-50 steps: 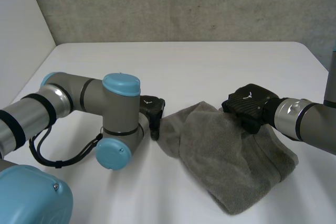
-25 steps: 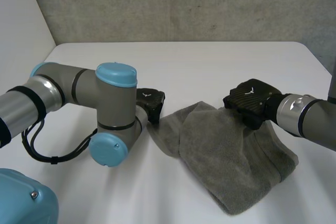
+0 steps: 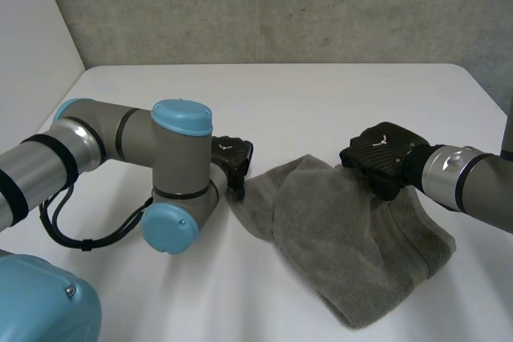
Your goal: Fold the towel.
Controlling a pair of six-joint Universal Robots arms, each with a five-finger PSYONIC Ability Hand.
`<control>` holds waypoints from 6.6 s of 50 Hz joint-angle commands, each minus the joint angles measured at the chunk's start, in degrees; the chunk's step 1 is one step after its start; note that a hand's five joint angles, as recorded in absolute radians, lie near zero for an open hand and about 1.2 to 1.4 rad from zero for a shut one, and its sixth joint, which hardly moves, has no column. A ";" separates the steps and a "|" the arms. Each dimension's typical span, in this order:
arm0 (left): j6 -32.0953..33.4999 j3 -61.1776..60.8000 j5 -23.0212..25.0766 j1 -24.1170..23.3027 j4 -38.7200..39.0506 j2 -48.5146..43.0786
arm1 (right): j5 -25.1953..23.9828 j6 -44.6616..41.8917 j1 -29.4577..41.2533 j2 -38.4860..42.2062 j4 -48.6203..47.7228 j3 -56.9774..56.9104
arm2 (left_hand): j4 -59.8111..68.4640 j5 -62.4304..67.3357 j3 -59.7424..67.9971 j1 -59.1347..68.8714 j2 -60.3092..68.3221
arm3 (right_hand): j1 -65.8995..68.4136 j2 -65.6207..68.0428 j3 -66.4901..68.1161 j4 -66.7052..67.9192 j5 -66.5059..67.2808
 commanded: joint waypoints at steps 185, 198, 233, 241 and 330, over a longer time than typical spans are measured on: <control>-10.59 -24.97 18.95 28.90 11.13 51.88 | 1.62 42.98 -0.87 -6.90 -10.43 -27.65 | 39.27 38.67 39.03 38.70 38.99 | 6.24 4.85 4.00 3.10 4.10; -12.52 -22.85 19.03 31.00 9.81 50.74 | 0.04 38.26 0.45 -0.41 1.00 -37.41 | 39.27 38.67 39.03 38.70 38.99 | 6.24 4.85 4.00 3.10 4.10; -14.10 3.86 11.83 30.04 12.62 29.20 | 4.08 19.78 10.82 20.08 -2.95 -65.26 | 39.27 38.67 39.03 38.70 38.99 | 6.24 4.85 4.00 3.10 4.10; -13.31 -20.58 15.08 32.59 17.28 30.78 | 3.38 10.90 10.47 18.15 7.15 -46.28 | 39.27 38.67 39.03 38.70 38.99 | 6.24 4.85 4.00 3.10 4.10; -15.42 -42.63 1.98 26.44 34.95 38.52 | 6.55 24.68 12.41 -3.65 -14.02 0.29 | 39.27 38.67 39.03 38.70 38.99 | -33.12 -34.50 -35.35 -36.25 -35.25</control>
